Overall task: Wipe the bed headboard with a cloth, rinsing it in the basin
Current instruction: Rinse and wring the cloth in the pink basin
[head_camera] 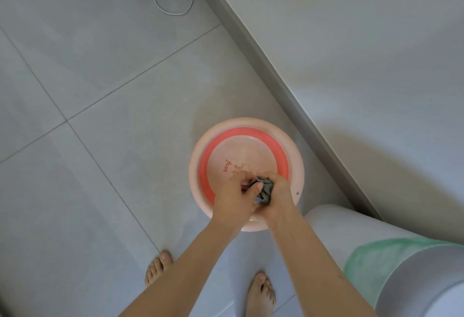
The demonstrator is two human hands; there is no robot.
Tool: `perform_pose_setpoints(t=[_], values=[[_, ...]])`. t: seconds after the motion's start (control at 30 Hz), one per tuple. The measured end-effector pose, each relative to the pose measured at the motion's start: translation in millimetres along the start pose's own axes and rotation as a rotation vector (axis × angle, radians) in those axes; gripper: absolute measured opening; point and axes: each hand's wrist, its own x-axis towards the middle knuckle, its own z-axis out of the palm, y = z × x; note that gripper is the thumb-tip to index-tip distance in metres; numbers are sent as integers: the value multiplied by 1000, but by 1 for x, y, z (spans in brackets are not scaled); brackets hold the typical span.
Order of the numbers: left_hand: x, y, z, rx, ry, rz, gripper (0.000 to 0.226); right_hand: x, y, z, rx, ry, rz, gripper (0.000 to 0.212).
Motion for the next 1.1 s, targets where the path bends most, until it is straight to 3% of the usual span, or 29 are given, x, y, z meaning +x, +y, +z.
perform_pose_setpoints(t=[0.1,0.2,0.3,0.37,0.43,0.6,0.7,0.87,1.1], values=[[4,-1,-3,74,46,-4,6,-8,-2,1,23,-124,-58,12],[11,-1,-12,309,82,-19,8,-17,-1,-1,-46,-205,-135,29],[20,-2,-19,558,110,-6,13,-21,4,-7,-118,-208,-153,30],[21,-2,-20,581,86,-14,17,-18,6,-8,-103,-159,-131,31],[21,-4,-23,529,61,-37,19,-14,6,-6,-81,-98,-118,30],[25,-9,-47,132,107,-181,10,10,-2,-14,120,88,-149,30],[32,-15,-58,72,138,-194,9,18,-5,-11,43,140,-159,9],[36,-19,-59,-24,107,-215,11,18,-8,-1,-97,268,-158,49],[35,-19,-50,-84,95,-210,11,18,-7,5,-160,303,-151,44]])
